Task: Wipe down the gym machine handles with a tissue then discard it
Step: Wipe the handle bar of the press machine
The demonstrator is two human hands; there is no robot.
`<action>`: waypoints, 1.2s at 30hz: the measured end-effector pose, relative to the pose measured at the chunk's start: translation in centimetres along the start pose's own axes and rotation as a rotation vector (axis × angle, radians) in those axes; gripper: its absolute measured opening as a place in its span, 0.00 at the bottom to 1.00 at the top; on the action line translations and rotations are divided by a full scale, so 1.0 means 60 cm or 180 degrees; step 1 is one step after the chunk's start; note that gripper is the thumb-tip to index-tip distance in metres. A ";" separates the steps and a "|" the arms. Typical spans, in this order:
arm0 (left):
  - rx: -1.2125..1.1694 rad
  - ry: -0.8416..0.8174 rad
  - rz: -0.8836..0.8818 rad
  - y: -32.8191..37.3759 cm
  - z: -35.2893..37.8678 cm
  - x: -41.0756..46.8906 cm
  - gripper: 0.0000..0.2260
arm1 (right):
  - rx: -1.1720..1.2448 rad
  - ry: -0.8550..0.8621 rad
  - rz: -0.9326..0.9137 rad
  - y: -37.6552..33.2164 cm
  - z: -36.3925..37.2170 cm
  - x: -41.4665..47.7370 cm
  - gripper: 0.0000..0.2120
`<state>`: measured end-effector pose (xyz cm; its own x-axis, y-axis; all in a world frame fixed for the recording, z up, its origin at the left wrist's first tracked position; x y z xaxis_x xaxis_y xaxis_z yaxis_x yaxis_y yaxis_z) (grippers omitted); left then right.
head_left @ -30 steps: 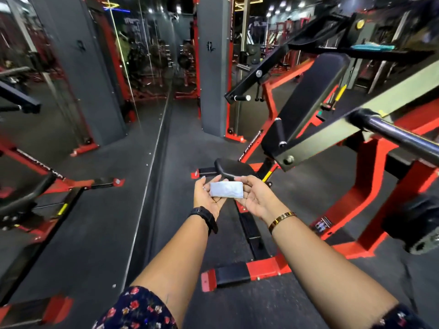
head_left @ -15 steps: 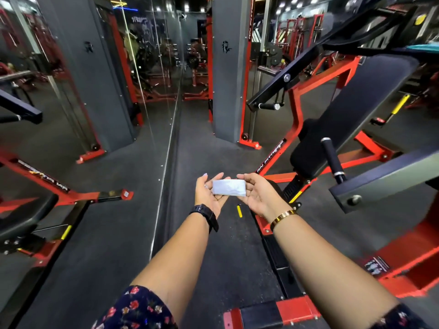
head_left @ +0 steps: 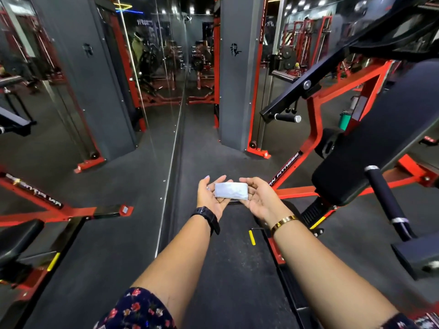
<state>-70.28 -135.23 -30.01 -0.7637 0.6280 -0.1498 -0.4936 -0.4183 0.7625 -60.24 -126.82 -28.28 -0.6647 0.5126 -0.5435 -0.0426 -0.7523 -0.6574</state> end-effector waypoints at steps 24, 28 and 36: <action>0.0053 -0.0581 -0.0420 -0.033 0.207 0.539 0.20 | 0.0522 0.0414 -0.0436 -0.340 0.051 0.395 0.14; 0.0081 -0.0754 -0.0572 -0.038 0.261 0.659 0.21 | 0.0683 0.0639 -0.0580 -0.415 0.064 0.479 0.14; 0.0110 -0.1084 -0.0856 -0.082 0.353 0.848 0.21 | 0.1001 0.0832 -0.0877 -0.529 0.051 0.616 0.13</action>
<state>-97.88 -87.31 -28.05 -0.4263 0.8946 -0.1343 -0.6374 -0.1917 0.7463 -85.75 -85.28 -25.91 -0.3894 0.7664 -0.5109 -0.4404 -0.6421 -0.6275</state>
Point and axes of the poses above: each hand's wrist, its own x-axis towards the middle knuckle, its own z-axis out of the palm, y = z × x, the point moved 1 cm from there along x, towards the middle knuckle, and after that the axes turned 14 degrees about z, right-handed, at the moved point
